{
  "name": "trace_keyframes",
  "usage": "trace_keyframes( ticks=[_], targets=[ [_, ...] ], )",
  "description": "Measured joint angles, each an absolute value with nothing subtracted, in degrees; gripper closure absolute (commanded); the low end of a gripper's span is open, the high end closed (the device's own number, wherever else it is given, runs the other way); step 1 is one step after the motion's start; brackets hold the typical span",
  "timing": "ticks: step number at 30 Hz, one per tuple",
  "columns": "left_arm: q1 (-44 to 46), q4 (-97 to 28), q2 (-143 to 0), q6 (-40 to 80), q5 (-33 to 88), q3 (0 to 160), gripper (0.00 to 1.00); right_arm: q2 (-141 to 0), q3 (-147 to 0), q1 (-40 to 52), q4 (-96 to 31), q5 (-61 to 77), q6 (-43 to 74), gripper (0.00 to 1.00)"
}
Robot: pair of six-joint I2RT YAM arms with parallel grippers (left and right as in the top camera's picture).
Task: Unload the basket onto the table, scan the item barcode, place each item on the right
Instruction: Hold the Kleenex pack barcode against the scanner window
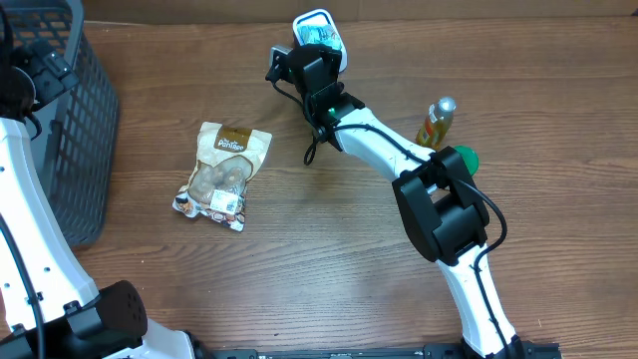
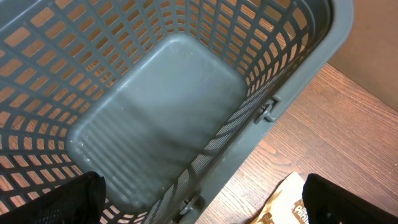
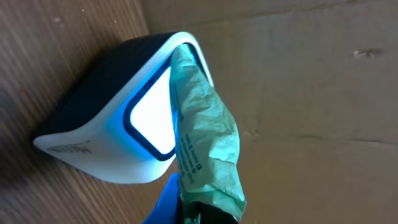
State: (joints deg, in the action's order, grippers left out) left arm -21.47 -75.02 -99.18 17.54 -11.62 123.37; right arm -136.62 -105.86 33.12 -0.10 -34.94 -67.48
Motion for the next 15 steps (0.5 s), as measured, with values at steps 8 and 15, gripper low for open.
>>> trace_keyframes(
  ticks=[8, 15],
  targets=[
    [-21.47, -75.02, -99.18, 17.54, -11.62, 123.37, 0.0, -136.62, -105.95, 33.04, -6.42, -33.36, -65.3, 0.96],
    [-21.47, -75.02, -99.18, 17.54, -11.62, 123.37, 0.0, -136.62, -105.95, 32.8, -4.4, -32.75, -63.46, 0.95]
  ],
)
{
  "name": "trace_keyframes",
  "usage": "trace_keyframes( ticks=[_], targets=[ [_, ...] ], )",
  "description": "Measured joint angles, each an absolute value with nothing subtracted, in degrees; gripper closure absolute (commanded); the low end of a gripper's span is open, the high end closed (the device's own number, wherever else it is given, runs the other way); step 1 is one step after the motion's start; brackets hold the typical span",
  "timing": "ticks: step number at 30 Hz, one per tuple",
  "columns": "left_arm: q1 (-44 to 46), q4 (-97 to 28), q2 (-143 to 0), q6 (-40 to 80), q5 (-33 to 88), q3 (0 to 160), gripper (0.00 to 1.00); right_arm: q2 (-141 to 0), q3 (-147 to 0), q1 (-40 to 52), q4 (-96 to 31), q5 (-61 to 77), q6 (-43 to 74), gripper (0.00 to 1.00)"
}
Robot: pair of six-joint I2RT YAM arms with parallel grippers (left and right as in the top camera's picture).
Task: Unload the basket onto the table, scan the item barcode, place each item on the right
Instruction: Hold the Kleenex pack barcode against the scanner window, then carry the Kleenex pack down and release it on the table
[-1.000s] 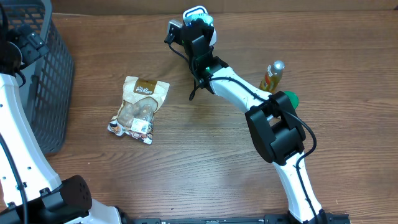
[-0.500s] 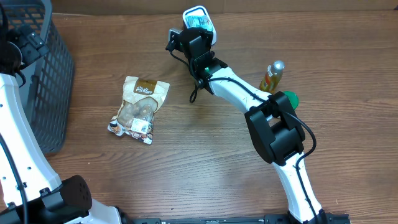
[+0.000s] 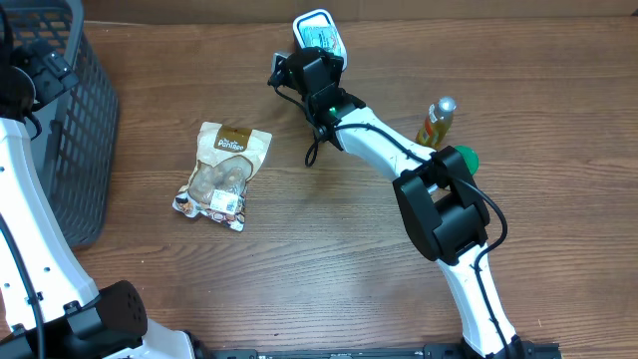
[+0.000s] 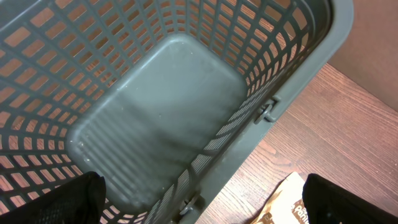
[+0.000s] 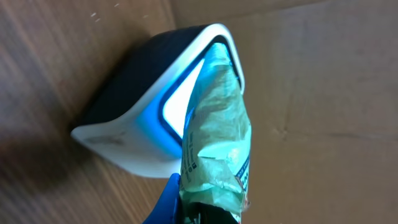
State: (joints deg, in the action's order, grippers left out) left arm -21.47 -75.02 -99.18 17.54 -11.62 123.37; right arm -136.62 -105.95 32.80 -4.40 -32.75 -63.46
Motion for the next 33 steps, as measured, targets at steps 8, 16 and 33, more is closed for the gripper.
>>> trace_keyframes(
  ticks=[8, 16, 33],
  targets=[
    [-21.47, -75.02, -99.18, 17.54, -11.62, 123.37, 0.0, -136.62, -105.95, 31.68, -2.31, -31.9, -59.79, 0.94],
    [-21.47, -75.02, -99.18, 17.54, -11.62, 123.37, 0.0, -136.62, -105.95, 31.62, -2.13, -32.45, -58.33, 0.94],
    [-21.47, -75.02, -99.18, 17.54, -11.64, 123.37, 0.0, -117.8, -105.93, 31.97, -37.91, -24.8, -20.95, 0.96]
  ],
)
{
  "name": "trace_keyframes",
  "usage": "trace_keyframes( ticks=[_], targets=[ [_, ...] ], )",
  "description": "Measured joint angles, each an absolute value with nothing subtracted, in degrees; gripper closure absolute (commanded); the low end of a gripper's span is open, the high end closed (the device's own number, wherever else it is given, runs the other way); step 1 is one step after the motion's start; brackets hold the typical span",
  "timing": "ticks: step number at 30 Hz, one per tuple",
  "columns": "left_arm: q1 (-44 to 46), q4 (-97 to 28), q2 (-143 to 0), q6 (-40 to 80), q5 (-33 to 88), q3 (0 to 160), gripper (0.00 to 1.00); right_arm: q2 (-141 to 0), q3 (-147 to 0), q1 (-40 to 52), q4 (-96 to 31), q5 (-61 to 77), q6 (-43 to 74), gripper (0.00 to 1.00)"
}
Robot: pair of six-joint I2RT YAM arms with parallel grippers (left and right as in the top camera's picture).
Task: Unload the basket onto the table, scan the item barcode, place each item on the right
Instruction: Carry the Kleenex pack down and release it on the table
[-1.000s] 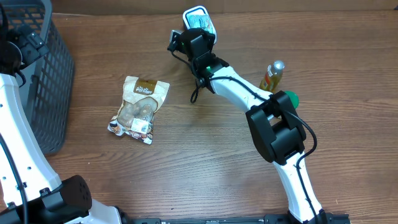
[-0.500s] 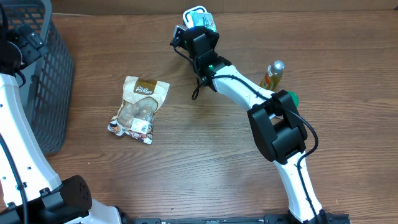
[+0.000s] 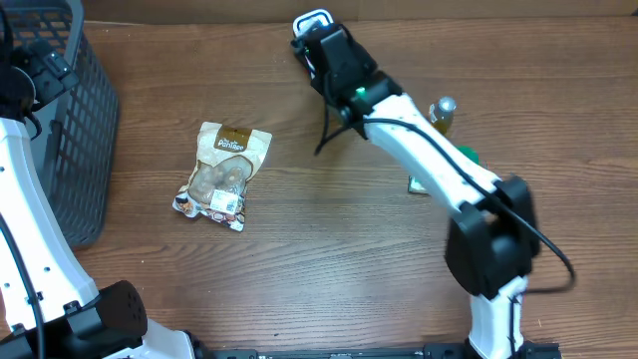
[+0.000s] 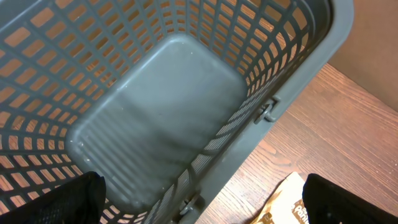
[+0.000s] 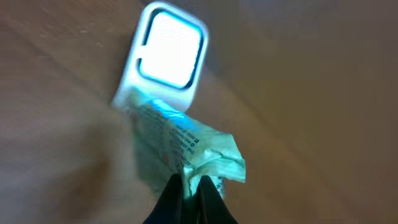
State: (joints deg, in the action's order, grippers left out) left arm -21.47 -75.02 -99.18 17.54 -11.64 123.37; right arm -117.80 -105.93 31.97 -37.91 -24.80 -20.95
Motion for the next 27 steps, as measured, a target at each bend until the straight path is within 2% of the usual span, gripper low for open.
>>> trace_keyframes(
  ticks=[3, 6, 7, 12, 14, 17, 19, 23, 25, 27],
  targets=[
    [-21.47, -75.02, -99.18, 17.54, -11.64, 123.37, 0.0, -114.45, -106.08, 31.75, -47.59, -15.7, -13.58, 0.95],
    [-21.47, -75.0, -99.18, 17.54, -11.62, 123.37, 0.01, -113.67, -106.17, 31.4, -57.21, -2.96, -9.26, 0.88],
    [-21.47, -75.02, -99.18, 17.54, -11.6, 123.37, 0.01, -113.75, -106.13, 31.27, -60.84, 1.37, -8.05, 0.89],
    [-21.47, -75.02, -99.18, 17.54, -11.62, 123.37, 0.0, -113.86, -106.04, 30.46, -71.99, 10.79, -5.82, 0.92],
    [-21.47, -75.02, -99.18, 17.54, -11.62, 123.37, 0.01, -113.86, -106.02, 30.09, -75.2, 12.23, -5.39, 0.9],
    [-21.47, -75.02, -99.18, 17.54, -11.6, 123.37, 0.01, -113.97, -106.02, 29.76, -77.43, 12.23, -4.73, 0.86],
    [-21.47, -75.02, -99.18, 17.54, -11.62, 123.37, 0.01, -113.97, -106.02, 29.67, -76.99, 11.88, -4.36, 0.77],
    [-21.47, -75.02, -99.18, 17.54, -11.62, 123.37, 0.01, -113.99, -106.02, 29.67, -71.72, 11.9, 1.15, 0.68],
    [-21.47, -75.02, -99.18, 17.54, -11.62, 123.37, 0.0, -114.02, -106.02, 29.69, -69.04, 12.45, 4.58, 0.83],
    [-21.47, -75.02, -99.18, 17.54, -11.62, 123.37, 0.0, -114.02, -106.02, 29.78, -67.57, 12.88, 7.53, 0.84]
  ],
)
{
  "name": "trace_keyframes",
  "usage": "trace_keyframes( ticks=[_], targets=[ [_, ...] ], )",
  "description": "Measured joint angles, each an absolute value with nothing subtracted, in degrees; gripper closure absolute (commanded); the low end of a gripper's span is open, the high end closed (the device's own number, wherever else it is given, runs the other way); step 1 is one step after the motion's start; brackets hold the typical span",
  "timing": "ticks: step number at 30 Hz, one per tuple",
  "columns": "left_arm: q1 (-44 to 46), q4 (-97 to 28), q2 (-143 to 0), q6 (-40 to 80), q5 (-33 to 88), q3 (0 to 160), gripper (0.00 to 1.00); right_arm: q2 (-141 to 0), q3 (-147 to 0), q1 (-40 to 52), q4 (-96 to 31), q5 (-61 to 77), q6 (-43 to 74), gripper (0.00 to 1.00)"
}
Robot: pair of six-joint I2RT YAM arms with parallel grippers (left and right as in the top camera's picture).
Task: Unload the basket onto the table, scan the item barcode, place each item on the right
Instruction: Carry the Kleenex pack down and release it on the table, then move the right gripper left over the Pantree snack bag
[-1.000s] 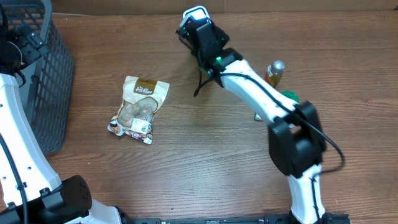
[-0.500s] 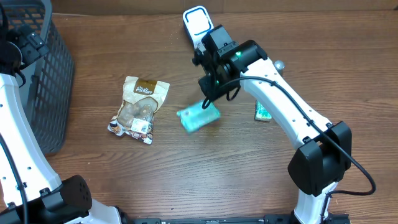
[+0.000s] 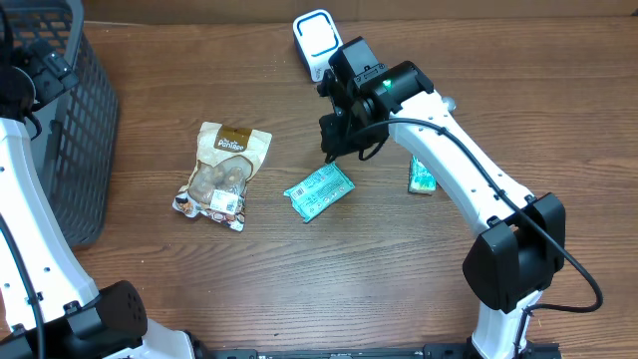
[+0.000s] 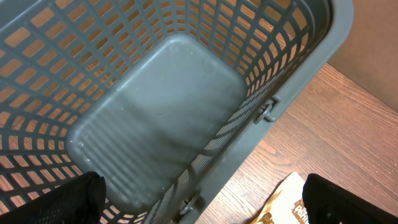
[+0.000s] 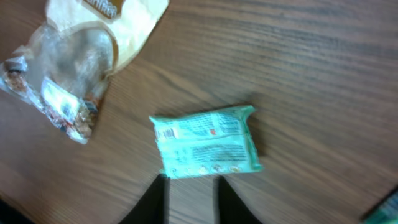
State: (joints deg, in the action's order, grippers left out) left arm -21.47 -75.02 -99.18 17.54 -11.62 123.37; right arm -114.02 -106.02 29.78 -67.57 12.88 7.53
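Observation:
A green packet (image 3: 319, 191) lies flat on the wooden table, left of centre, its printed side up (image 5: 205, 142). My right gripper (image 3: 336, 140) hangs just above and behind it, open, with nothing between its fingers (image 5: 189, 200). The white scanner (image 3: 315, 38) stands at the table's back edge, its lit face upward. My left gripper (image 4: 199, 208) is open over the grey basket (image 4: 186, 93) at the far left.
A beige snack bag (image 3: 221, 172) lies left of the green packet, and shows in the right wrist view too (image 5: 81, 56). A second green packet (image 3: 423, 176) lies to the right, under the right arm. The basket (image 3: 60, 120) fills the left edge.
My right gripper was shut on the green packet close to the scanner. Now the packet lies on the table mid-left and the gripper is open above it. The left arm has not moved.
My right gripper held the green packet against the scanner's lit face, and still did half a second later. Then it held the packet a little off the scanner. Now the packet rests on the table beside the snack bag, let go.

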Motion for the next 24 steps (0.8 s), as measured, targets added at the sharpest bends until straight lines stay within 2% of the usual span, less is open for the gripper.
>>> trace_keyframes(
  ticks=[8, 18, 24],
  targets=[
    [-21.47, -75.02, -99.18, 17.54, -11.62, 123.37, 0.01, -114.06, -101.27, 31.33, -54.52, 13.34, 19.7, 0.85],
    [-21.47, -75.02, -99.18, 17.54, -11.6, 123.37, 0.0, -114.78, -80.36, 36.36, -30.96, 8.56, 27.55, 0.81],
    [-21.47, -75.05, -99.18, 17.54, -11.62, 123.37, 0.01, -114.74, -75.48, 36.01, -32.27, 2.42, 31.57, 0.81]
  ],
)
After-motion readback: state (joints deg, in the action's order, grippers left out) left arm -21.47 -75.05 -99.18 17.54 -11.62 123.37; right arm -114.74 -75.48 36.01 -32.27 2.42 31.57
